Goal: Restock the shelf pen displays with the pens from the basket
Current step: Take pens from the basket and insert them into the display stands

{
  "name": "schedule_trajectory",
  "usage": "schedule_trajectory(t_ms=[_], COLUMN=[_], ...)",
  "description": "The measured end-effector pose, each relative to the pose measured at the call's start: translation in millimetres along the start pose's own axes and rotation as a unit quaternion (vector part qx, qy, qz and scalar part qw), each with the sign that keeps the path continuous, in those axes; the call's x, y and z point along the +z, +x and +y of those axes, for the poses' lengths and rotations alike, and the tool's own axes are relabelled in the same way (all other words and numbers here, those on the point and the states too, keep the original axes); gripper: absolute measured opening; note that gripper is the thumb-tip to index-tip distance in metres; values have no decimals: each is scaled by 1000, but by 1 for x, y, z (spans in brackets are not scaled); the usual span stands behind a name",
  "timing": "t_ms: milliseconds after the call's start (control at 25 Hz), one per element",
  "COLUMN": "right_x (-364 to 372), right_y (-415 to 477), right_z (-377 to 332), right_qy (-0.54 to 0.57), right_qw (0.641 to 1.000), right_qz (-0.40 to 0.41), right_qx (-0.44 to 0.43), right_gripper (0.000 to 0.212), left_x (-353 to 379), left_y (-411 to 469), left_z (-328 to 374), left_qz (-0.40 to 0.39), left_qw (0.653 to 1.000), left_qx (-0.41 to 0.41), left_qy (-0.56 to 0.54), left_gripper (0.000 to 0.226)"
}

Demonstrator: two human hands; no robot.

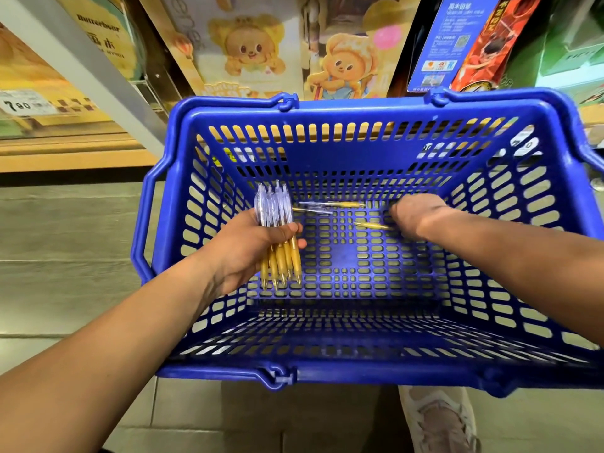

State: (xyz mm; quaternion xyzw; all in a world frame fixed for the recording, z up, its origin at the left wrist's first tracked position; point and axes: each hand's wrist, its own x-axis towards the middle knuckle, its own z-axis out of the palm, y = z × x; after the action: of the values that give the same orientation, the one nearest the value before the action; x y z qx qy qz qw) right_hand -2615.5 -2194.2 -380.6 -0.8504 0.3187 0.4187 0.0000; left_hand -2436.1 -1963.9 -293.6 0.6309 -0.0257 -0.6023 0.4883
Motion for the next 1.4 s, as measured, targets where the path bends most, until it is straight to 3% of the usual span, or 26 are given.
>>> schedule_trajectory(t_ms=[160,240,360,520,680,800,1120,1200,1240,1280,1360,1400], right_x=[-11,-28,-53,-65,-70,-74,-71,-70,-69,-68,-64,-60], right_y=[3,3,-9,-15,-18,-21,-22,-15,-10,-4,10,18], right_z=[10,13,3,-23,-44,-50,-77,-76,-73,-68,-60,-58], right_qy=[24,160,371,567,619,649,658,672,665,634,468,374], right_qw=[994,970,879,736,668,641,656,644,654,695,845,899], right_qz=[7,-25,-71,-175,-203,-197,-135,-145,-150,-133,-27,23], right_qx=[-106,-183,-289,-326,-359,-358,-344,-335,-327,-312,-256,-227], right_gripper=[11,9,17,26,25,24,42,40,37,33,28,27], left_x=[-3,-4,-5,-3,0,-3,-7,-6,-7,-7,-9,-10], left_y=[2,5,7,4,2,0,-4,-4,-5,-6,-10,-13], left_z=[2,2,1,-1,-3,-3,-3,1,4,6,10,11], left_qz=[0,14,35,17,6,-2,4,10,12,11,3,-5], left_qw=[1000,1000,999,998,999,999,999,1000,1000,1000,1000,1000], left_qx=[-2,-1,-9,-25,-11,0,1,-2,-2,-4,-10,-14], left_qy=[4,7,18,50,43,48,38,17,4,-9,-26,-24], left_gripper=[34,29,21,23,22,24,25,26,27,29,31,32])
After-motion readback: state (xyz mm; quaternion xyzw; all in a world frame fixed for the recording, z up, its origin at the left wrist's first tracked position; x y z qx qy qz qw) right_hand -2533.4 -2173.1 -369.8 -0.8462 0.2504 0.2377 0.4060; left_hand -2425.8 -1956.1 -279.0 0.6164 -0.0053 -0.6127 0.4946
